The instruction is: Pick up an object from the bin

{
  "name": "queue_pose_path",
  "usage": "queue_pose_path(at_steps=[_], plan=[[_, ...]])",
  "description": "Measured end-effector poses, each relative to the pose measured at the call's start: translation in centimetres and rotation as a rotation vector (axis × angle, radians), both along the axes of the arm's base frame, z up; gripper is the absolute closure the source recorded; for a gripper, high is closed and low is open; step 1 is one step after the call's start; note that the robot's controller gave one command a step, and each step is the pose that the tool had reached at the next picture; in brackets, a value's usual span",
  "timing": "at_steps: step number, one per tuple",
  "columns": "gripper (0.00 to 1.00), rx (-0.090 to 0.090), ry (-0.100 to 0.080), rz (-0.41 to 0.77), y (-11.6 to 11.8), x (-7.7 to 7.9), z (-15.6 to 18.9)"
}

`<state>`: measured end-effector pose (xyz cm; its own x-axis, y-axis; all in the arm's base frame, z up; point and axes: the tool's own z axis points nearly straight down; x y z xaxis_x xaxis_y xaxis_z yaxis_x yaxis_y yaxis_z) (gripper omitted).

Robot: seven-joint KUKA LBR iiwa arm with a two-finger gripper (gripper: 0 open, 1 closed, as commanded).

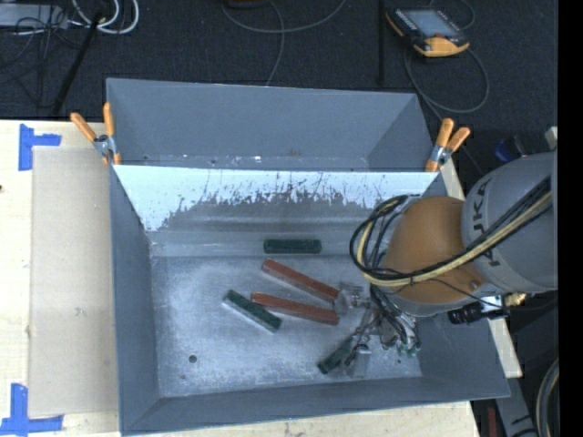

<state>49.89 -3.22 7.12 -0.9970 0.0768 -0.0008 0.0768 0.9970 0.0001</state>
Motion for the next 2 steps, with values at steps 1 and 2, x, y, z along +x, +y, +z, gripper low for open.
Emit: queue_pose_path(at_steps=[1,2], plan=[[0.0,0.0,0.002,0.009,1.45,-0.95,-0.11],[0.0,-0.001,-0.003,-0.014,1.99,-1.51,-0.09]])
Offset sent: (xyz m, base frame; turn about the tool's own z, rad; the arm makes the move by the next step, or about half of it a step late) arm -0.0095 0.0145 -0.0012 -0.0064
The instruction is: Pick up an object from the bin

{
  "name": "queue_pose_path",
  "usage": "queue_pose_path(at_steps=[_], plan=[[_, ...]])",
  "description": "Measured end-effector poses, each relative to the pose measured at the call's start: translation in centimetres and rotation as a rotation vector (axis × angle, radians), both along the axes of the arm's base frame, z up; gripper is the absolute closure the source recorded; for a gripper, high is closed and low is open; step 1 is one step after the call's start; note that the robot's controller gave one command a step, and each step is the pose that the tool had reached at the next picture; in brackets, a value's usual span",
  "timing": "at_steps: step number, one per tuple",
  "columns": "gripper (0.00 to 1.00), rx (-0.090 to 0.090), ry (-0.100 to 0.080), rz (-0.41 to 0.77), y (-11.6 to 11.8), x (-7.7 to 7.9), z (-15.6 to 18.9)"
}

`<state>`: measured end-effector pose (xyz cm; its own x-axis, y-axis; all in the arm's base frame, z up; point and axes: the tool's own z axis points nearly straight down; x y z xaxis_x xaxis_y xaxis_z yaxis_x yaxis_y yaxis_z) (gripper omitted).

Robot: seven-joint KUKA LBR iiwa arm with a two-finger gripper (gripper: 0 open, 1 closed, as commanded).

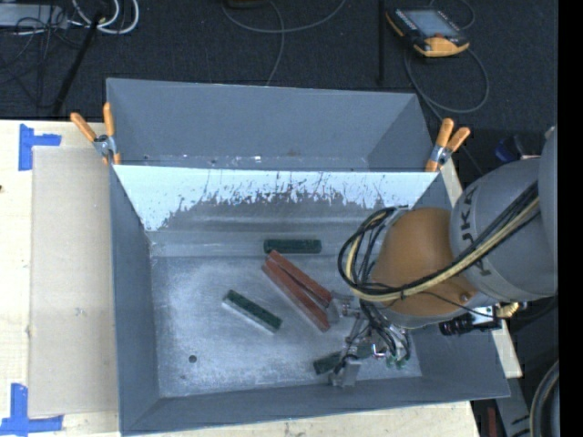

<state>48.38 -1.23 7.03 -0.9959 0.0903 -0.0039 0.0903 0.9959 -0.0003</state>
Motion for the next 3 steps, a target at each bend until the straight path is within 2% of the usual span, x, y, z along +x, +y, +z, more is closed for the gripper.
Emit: queue_pose_path(at_steps=[1,2,3], plan=[[1.0,0.0,0.004,0.002,0.0,-0.1,0.0],[1.0,0.001,-0.002,0.04,0.8,-1.0,11.2],[1.0,0.0,-0.001,0.122,1.8,-0.5,15.4]])
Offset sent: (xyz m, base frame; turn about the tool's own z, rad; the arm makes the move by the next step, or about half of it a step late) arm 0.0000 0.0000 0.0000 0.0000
